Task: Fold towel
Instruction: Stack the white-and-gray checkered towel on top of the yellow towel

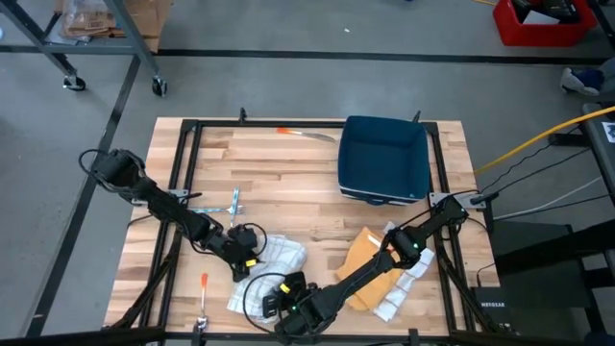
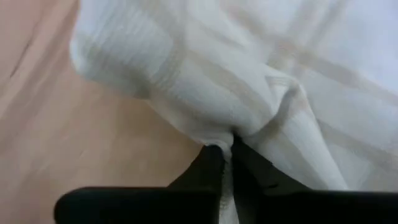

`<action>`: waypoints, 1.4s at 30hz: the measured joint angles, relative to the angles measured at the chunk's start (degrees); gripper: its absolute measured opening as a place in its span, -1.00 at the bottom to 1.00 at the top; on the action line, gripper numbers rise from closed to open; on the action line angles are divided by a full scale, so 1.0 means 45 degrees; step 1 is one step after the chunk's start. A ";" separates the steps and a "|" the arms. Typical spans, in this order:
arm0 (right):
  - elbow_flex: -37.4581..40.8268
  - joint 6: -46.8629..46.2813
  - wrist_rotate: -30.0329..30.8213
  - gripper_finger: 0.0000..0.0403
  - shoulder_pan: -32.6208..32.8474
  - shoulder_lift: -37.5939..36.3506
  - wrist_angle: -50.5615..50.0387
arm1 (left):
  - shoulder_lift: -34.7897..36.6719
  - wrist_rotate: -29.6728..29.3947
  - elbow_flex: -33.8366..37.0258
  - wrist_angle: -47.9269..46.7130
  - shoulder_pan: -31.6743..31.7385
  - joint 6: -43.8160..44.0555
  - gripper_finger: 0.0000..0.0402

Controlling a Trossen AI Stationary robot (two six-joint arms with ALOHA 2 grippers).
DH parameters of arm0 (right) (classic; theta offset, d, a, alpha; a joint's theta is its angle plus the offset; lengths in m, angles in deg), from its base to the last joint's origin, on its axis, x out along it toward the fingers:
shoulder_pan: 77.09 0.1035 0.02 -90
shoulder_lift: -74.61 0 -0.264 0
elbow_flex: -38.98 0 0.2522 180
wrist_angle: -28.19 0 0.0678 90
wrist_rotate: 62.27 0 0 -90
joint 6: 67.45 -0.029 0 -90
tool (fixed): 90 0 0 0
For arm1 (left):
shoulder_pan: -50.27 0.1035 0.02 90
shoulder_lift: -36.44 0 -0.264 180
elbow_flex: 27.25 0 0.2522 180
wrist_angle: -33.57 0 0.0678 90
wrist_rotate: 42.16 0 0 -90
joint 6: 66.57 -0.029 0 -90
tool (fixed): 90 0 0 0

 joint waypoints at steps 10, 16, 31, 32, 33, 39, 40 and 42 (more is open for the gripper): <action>-0.0379 -0.1163 0.1380 -0.94 0.0558 -0.0469 -0.0777 | 0.0024 -0.0077 -0.0009 0.2431 -0.0099 -0.1294 -0.98; -0.0392 -0.2772 0.1546 -0.97 0.0897 -0.0691 -0.2283 | 0.0029 -0.0117 -0.0260 0.3267 0.0069 -0.2329 -0.99; -0.0413 -0.5076 0.1801 -0.96 0.1498 -0.1877 -0.5768 | -0.0869 0.0584 -0.2797 0.3367 0.1765 -0.4947 -0.99; -0.0413 -0.5079 0.1795 -0.96 0.1518 -0.1924 -0.6009 | -0.1102 0.0736 -0.3030 0.3334 0.1869 -0.5099 -0.99; -0.0412 -0.5088 0.1758 -0.97 0.1545 -0.1992 -0.6294 | -0.1351 0.0870 -0.3298 0.3296 0.1946 -0.5199 -0.99; -0.0427 -0.5100 0.1096 -0.97 0.1789 -0.2438 -0.7456 | -0.2857 0.1388 -0.5257 0.3301 0.2336 -0.5997 -0.99; -0.0427 -0.5102 0.1001 -0.97 0.1831 -0.2449 -0.7587 | -0.3091 0.1554 -0.5584 0.3287 0.2385 -0.6156 -0.99; -0.0421 -0.5103 0.0845 -0.97 0.1896 -0.2505 -0.7886 | -0.3476 0.1882 -0.6212 0.3276 0.2503 -0.6259 -0.99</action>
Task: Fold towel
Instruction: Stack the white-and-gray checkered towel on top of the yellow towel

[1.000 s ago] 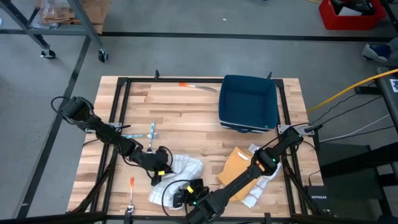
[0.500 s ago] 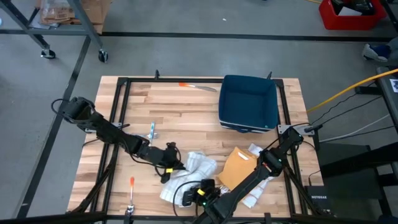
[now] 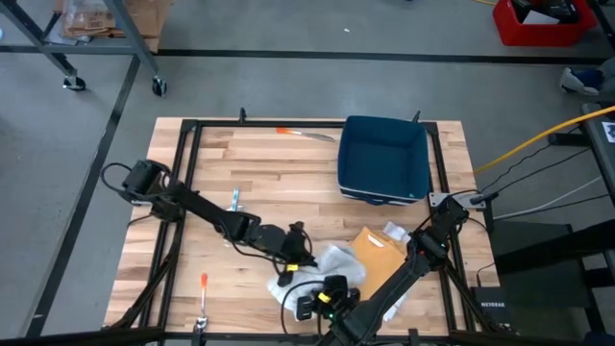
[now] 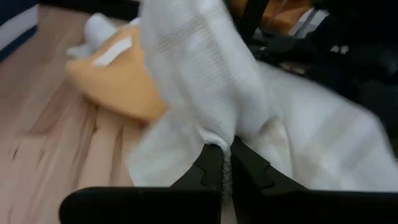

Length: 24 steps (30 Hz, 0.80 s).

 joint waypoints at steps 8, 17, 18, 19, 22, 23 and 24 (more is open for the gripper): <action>-0.0002 0.0047 -0.1032 -0.97 0.0284 -0.0479 -0.1933 | -0.0671 0.0465 -0.1300 -0.0022 0.0264 -0.0346 -0.99; 0.0135 0.0333 -0.1594 -0.97 0.0464 -0.0683 -0.2380 | -0.0746 0.0572 -0.1394 0.0103 0.0765 -0.0338 -0.99; 0.0156 0.0338 -0.1712 -0.97 0.0464 -0.0680 -0.2379 | -0.0783 0.0576 -0.1411 0.0140 0.0807 -0.0338 -0.99; 0.0187 0.0343 -0.1776 -0.97 0.0459 -0.0679 -0.2385 | -0.0812 0.0568 -0.1413 0.0143 0.0838 -0.0333 -0.99; 0.0196 0.0347 -0.1852 -0.98 0.0523 -0.0680 -0.2379 | -0.0951 0.0562 -0.1413 0.0148 0.0834 -0.0334 -0.99; 0.0197 0.0348 -0.1873 -0.98 0.0534 -0.0679 -0.2375 | -0.1007 0.0562 -0.1413 0.0255 0.0809 -0.0338 -0.99; 0.0197 0.0348 -0.1919 -0.98 0.0578 -0.0679 -0.2375 | -0.1093 0.0562 -0.1413 0.0477 0.0791 -0.0324 -0.99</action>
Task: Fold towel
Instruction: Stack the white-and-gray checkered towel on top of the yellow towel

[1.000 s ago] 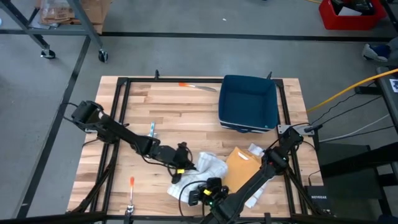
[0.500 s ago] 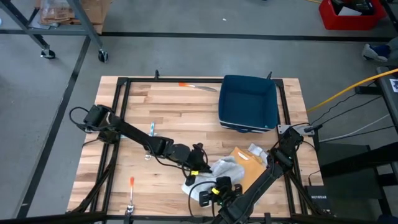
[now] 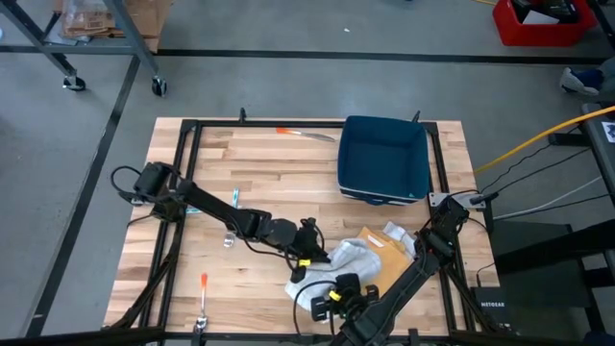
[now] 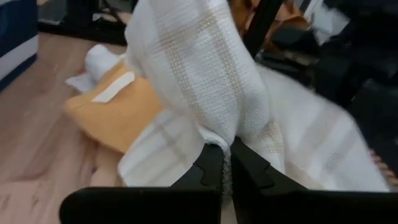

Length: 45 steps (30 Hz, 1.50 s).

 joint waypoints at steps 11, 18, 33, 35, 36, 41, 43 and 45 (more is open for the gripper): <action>0.0003 0.0259 -0.0503 -0.98 0.0380 -0.0468 -0.0005 | -0.0179 0.0019 -0.0805 0.0876 -0.0066 -0.0215 -0.99; 0.1322 0.0375 -0.1420 -0.99 0.0529 -0.1224 0.0017 | -0.1225 0.0345 -0.2380 0.0650 -0.0115 -0.0262 -0.99; 0.6149 0.0030 -0.4099 -0.98 0.1027 -0.3956 0.0000 | -0.3802 0.0393 -0.4821 0.0106 0.0695 -0.0173 -0.99; 0.6297 0.0000 -0.4416 -0.97 0.1142 -0.3983 -0.0002 | -0.3999 0.0432 -0.5091 0.0091 0.0922 -0.0122 -0.99; 0.6358 -0.0004 -0.4592 -0.97 0.1209 -0.3991 0.0002 | -0.4096 0.0435 -0.5235 0.0056 0.1030 -0.0103 -0.99; 0.6441 -0.0047 -0.5144 -0.98 0.1299 -0.3973 -0.0005 | -0.4622 0.0745 -0.5686 -0.0156 0.1398 -0.0101 -0.99; 0.6565 0.0001 -0.4850 -0.96 0.1286 -0.3973 0.0002 | -0.4834 0.0782 -0.5693 -0.0136 0.1462 -0.0110 -0.99; 0.6773 0.0025 -0.4702 -0.93 0.1278 -0.3963 0.0020 | -0.5020 0.0781 -0.5693 -0.0238 0.1528 -0.0311 -0.99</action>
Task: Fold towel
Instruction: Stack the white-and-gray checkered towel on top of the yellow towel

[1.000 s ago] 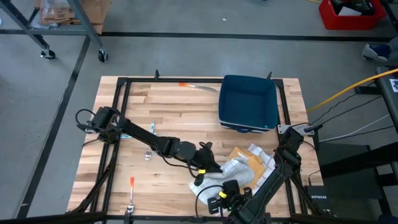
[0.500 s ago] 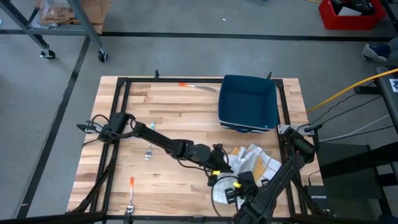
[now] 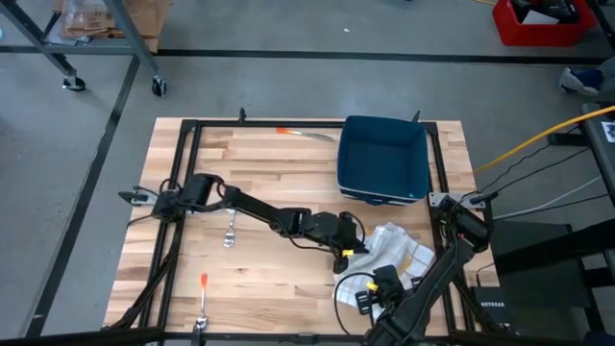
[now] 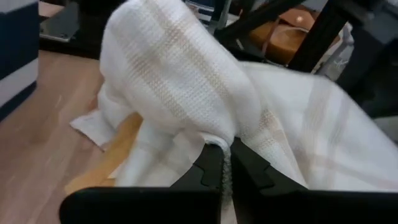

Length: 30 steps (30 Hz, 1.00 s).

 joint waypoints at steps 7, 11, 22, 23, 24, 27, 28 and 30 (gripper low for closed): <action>0.0912 0.0182 -0.0932 -0.88 -0.0003 0.0024 -0.0010 | -0.0458 -0.0022 -0.0019 0.0466 0.0297 -0.0869 -0.99; 0.1127 0.0963 -0.1180 -0.88 -0.0011 0.0024 0.0101 | -0.0658 -0.0033 -0.0015 0.0512 0.0378 -0.1611 -0.93; 0.1134 0.0979 -0.1956 -0.79 -0.0017 0.0039 0.1113 | -0.0742 -0.1169 -0.0005 0.0402 0.0378 -0.2392 -0.42; 0.1134 0.0961 -0.2082 -0.73 -0.0017 0.0039 0.1192 | -0.0742 -0.1305 0.0001 0.0397 0.0378 -0.2309 -0.37; 0.1134 0.0914 -0.2219 -0.66 -0.0017 0.0039 0.1236 | -0.0747 -0.1380 0.0005 0.0383 0.0383 -0.2202 -0.32; 0.1134 0.0578 -0.2542 -0.42 -0.0017 0.0039 0.1278 | -0.0745 -0.1419 0.0005 0.0383 0.0383 -0.1853 -0.18; 0.1134 0.0489 -0.2638 -0.33 -0.0017 0.0039 0.1277 | -0.0742 -0.1422 0.0005 0.0376 0.0383 -0.1810 -0.15; 0.1134 0.0383 -0.2703 -0.18 -0.0017 0.0039 0.1250 | -0.0742 -0.1422 0.0005 0.0307 0.0383 -0.1825 -0.10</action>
